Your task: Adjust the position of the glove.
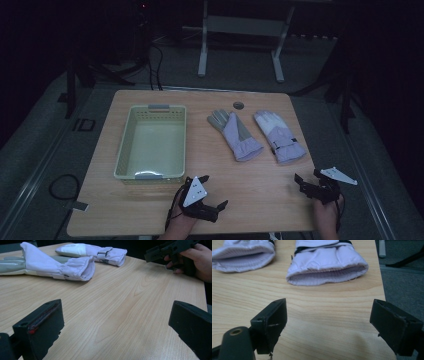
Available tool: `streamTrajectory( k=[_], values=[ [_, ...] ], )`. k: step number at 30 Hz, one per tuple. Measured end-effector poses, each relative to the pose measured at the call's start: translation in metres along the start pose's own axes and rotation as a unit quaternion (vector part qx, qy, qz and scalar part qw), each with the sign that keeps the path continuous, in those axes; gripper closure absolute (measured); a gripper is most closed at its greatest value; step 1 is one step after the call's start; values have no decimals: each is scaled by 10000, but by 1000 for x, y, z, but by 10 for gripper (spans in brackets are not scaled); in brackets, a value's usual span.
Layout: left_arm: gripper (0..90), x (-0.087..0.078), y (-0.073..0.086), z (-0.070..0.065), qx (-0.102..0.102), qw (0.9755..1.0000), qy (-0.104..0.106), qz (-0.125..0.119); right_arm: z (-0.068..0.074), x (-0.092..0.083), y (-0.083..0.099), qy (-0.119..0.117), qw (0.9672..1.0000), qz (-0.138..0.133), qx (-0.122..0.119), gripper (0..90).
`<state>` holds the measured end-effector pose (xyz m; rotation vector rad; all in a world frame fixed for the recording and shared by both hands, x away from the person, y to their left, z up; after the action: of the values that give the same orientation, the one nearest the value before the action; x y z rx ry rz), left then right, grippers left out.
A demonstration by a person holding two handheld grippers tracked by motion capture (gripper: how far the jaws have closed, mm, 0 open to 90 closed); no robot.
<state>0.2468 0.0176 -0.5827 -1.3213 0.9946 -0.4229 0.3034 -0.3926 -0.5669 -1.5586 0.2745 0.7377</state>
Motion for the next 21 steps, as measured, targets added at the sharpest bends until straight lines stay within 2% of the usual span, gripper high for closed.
streamTrajectory(
  k=[3,5,9,10,12,15,18,21],
  values=[
    [2,0,0,0,5,10000,1,1,1,1,0,-45,10000,55,-40,139],
    [2,0,0,0,4,10000,-3,2,3,3,-1,-115,9997,132,-164,136],
    [2,0,0,-1,14,10000,-4,-6,9,2,-6,-500,9979,205,-356,133],
    [2,0,0,-1,13,10000,-3,-4,14,2,-7,-613,9967,297,-448,128],
    [2,0,0,-1,17,10000,1,-9,20,3,-8,-618,9955,442,-565,124],
    [2,0,0,-1,65,10000,2,-3,28,5,-9,-640,9946,557,-599,110],
    [2,0,0,-2,103,9999,14,-12,34,5,-14,-318,9951,517,-781,110],
    [2,0,0,-5,220,9997,47,-13,38,1,-21,-255,9952,422,-844,104]
  ],
)
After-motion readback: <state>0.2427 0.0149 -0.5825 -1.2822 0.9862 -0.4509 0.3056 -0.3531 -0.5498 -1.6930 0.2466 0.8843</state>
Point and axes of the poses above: each handheld gripper's, and its own axes: x roughly forward along the jaws, y roughly out of its underside, z roughly to its left, the point moved 2 cm from there along x, roughly forward along the jaws, and after that the axes turned 3 degrees about z, right-handed, at the moved point
